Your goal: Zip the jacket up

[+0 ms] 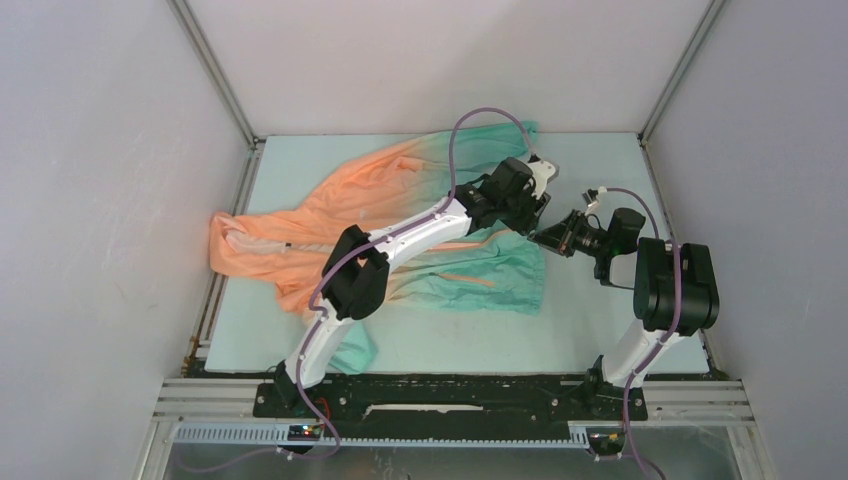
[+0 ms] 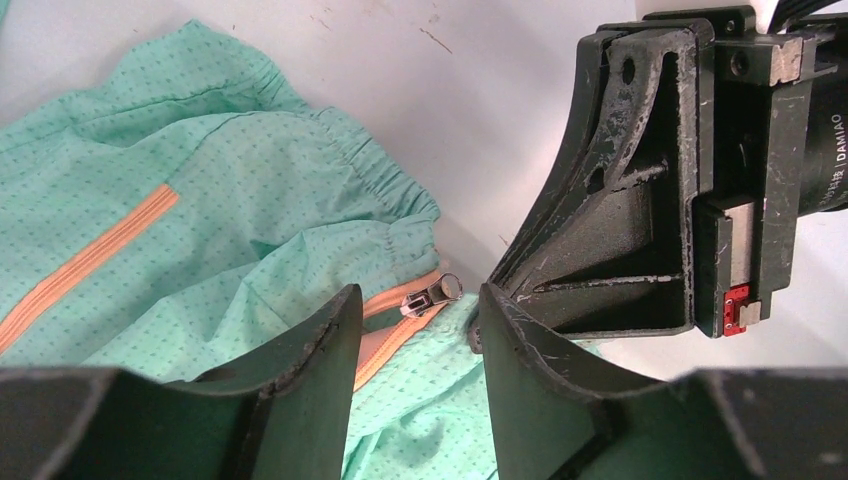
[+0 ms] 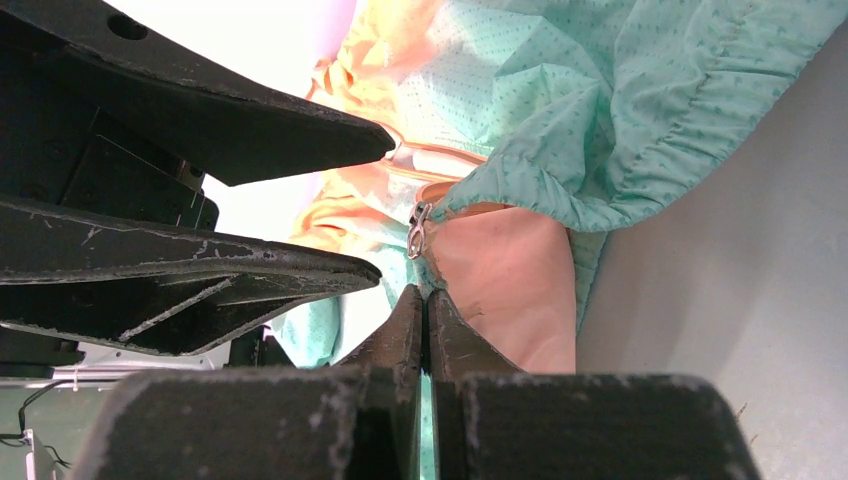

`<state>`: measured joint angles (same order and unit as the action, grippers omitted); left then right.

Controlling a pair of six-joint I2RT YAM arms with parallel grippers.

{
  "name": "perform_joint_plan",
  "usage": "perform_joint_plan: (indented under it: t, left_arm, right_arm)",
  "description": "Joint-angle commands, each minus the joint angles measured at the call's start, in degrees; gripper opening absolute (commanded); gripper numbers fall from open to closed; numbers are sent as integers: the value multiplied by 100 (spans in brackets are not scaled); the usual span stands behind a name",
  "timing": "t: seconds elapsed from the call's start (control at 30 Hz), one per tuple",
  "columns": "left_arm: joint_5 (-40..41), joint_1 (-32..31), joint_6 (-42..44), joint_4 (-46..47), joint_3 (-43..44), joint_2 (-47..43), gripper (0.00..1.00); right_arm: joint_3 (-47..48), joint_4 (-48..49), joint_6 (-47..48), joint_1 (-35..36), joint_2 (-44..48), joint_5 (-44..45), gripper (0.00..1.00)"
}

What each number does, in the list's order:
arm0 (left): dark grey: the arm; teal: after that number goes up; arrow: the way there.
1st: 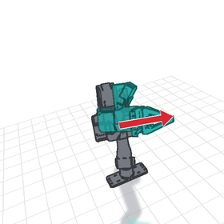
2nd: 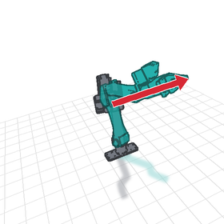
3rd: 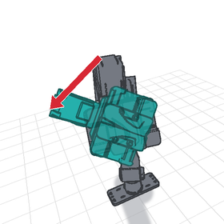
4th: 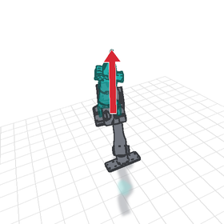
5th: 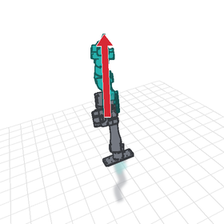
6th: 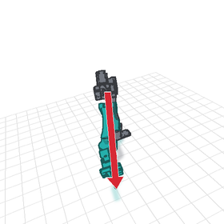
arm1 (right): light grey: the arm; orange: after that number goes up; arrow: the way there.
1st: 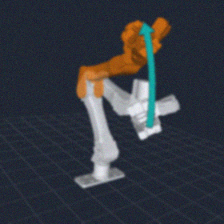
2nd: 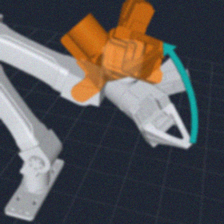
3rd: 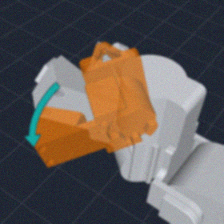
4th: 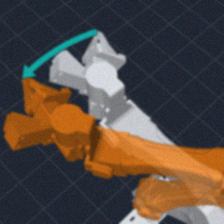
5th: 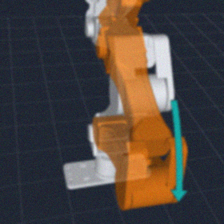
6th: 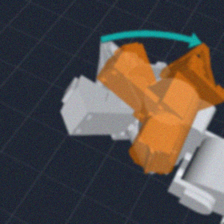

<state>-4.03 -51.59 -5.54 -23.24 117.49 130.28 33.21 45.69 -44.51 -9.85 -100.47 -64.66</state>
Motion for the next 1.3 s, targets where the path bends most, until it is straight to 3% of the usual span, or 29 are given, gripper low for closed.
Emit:
perform_joint_plan:
  t: [0.0,0.8,1.27]
  left_arm:
    - [20,-23,58,43,168,-187,52]
    - [165,-124,193,-404,974,327,54]
    - [274,-149,286,-511,1021,400,49]
  right_arm:
    - [151,115,88,35,136,-64,0]
    - [151,124,70,53,157,-103,0]
    - [155,181,27,41,158,-117,0]
